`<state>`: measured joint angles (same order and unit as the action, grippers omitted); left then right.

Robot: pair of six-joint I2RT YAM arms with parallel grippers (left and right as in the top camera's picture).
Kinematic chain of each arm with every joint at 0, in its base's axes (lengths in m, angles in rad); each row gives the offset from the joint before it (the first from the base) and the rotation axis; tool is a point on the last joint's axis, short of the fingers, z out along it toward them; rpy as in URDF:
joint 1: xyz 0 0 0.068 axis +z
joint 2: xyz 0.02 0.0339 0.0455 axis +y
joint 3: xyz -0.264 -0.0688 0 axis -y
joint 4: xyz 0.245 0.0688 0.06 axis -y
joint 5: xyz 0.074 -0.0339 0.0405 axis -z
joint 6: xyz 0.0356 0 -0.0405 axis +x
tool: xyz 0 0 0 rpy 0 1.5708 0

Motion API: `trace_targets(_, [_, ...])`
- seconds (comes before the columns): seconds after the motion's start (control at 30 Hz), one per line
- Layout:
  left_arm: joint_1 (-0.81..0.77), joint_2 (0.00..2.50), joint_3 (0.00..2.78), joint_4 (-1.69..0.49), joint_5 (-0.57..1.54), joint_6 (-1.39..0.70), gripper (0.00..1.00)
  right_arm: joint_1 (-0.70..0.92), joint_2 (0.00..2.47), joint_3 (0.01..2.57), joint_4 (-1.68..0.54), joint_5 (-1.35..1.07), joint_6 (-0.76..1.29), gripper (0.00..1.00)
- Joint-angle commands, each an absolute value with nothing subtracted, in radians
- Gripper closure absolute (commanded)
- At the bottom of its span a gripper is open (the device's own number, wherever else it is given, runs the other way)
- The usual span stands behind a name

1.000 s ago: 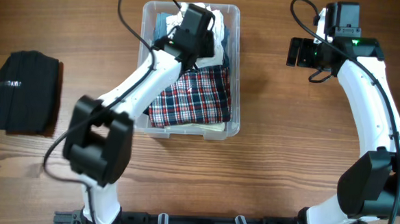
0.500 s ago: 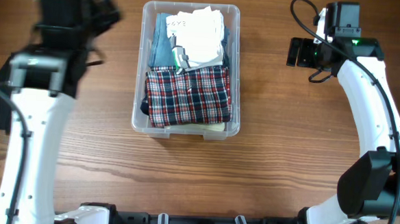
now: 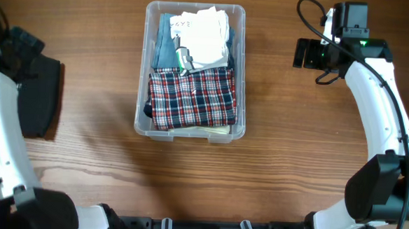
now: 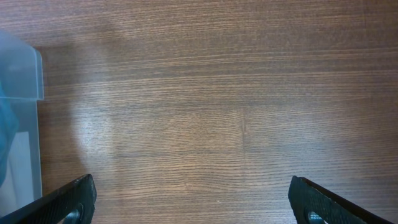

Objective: Pack container
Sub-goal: 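Move the left gripper back left over the black garment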

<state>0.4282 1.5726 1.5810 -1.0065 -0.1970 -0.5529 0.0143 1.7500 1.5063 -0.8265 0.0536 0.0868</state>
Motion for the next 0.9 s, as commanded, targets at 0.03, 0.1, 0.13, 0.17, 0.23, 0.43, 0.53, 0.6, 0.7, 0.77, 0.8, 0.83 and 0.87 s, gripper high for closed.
trace_targets(0.03, [0.47, 1.67, 1.573, -1.005, -0.158, -0.441, 0.0, 0.014, 1.727, 1.525, -0.823, 0.064, 0.105, 0.0])
trace_targets(0.1, [0.469, 1.707, 1.573, -1.004, -0.158, -0.398, 0.01, 0.014, 1.727, 1.525, -0.823, 0.064, 0.105, 0.0])
trace_targets(0.13, [0.469, 1.732, 1.573, -1.004, -0.163, -0.385, 0.02, 0.014, 1.727, 1.525, -0.823, 0.064, 0.105, 0.0])
trace_targets(0.17, [0.469, 1.75, 1.573, -1.005, -0.166, -0.368, 0.04, 0.014, 1.727, 1.525, -0.823, 0.064, 0.105, 0.0])
trace_targets(0.23, [0.469, 1.785, 1.573, -1.002, -0.184, -0.342, 0.05, 0.014, 1.727, 1.525, -0.823, 0.064, 0.105, 0.0])
trace_targets(0.43, [0.469, 1.843, 1.573, -0.963, -0.281, -0.299, 0.09, 0.014, 1.727, 1.525, -0.823, 0.064, 0.105, 0.0])
trace_targets(0.53, [0.461, 1.847, 1.573, -0.94, -0.281, -0.233, 0.12, 0.014, 1.727, 1.525, -0.823, 0.064, 0.105, 0.0])
trace_targets(0.6, [0.45, 1.847, 1.573, -0.93, -0.281, -0.185, 0.12, 0.014, 1.727, 1.525, -0.823, 0.064, 0.105, 0.0])
trace_targets(0.7, [0.426, 1.849, 1.571, -0.923, -0.281, -0.126, 0.11, 0.014, 1.727, 1.525, -0.823, 0.064, 0.105, 0.0])
trace_targets(0.77, [0.41, 1.85, 1.569, -0.92, -0.282, -0.09, 0.11, 0.014, 1.727, 1.525, -0.823, 0.064, 0.105, 0.0])
trace_targets(0.8, [0.401, 1.852, 1.567, -0.918, -0.282, -0.07, 0.11, 0.014, 1.727, 1.525, -0.823, 0.064, 0.105, 0.0])
trace_targets(0.83, [0.394, 1.854, 1.563, -0.913, -0.283, -0.051, 0.1, 0.014, 1.727, 1.525, -0.823, 0.064, 0.105, 0.0])
trace_targets(0.87, [0.388, 1.855, 1.555, -0.905, -0.286, -0.031, 0.09, 0.014, 1.727, 1.525, -0.823, 0.064, 0.105, 0.0])
